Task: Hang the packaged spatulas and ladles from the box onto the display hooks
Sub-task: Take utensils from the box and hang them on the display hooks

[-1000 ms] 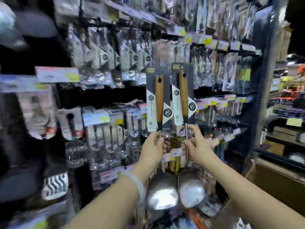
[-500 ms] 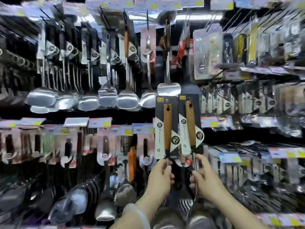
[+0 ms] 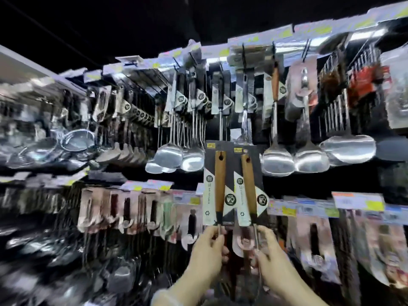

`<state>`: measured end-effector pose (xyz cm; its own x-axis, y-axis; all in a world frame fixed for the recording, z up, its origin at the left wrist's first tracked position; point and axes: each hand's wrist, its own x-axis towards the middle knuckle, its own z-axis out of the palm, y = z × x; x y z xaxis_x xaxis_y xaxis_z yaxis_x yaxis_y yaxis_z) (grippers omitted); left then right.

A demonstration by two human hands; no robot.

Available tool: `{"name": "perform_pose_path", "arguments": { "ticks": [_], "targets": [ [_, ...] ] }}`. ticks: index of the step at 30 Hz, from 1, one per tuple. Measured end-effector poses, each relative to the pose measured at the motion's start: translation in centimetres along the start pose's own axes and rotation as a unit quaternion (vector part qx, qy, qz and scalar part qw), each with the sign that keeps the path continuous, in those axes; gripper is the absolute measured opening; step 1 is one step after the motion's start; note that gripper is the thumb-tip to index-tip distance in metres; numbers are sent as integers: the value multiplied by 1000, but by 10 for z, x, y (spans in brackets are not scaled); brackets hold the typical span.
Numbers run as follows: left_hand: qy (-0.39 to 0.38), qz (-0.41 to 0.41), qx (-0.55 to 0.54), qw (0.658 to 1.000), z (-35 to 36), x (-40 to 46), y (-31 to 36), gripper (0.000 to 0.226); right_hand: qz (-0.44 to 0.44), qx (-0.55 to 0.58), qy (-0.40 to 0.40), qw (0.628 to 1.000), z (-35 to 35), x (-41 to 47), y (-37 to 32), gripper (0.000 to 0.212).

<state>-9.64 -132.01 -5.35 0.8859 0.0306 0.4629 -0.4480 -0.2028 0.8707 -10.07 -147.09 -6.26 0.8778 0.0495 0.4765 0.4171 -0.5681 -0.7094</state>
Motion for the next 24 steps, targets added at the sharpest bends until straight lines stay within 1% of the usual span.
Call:
{"name": "perform_pose_path", "arguments": {
  "ticks": [3,7,10,12,16,20,22,24],
  "targets": [
    [29,24,14,999,-48,19,-2,16,-10,10,-8,1000,41,34,-29,47],
    [79,59,46,994,-108,39,2,19,-71,19,-33,997,88,76,-71,48],
    [102,45,35,993,-148,63,2,23,-101,31,-32,994,117,108,-104,47],
    [120,42,33,991,-175,82,1,19,-117,41,-36,992,133,129,-125,48],
    [149,32,52,987,-223,122,8,17,-118,83,-50,988,159,175,-166,47],
    [153,34,44,987,-261,158,18,19,-137,99,-43,985,175,218,-204,49],
    [157,46,32,986,-279,174,23,17,-131,136,-64,980,179,234,-220,45],
    [171,62,34,983,-294,187,28,19,-134,134,-90,978,183,244,-237,42]
  ]
}}
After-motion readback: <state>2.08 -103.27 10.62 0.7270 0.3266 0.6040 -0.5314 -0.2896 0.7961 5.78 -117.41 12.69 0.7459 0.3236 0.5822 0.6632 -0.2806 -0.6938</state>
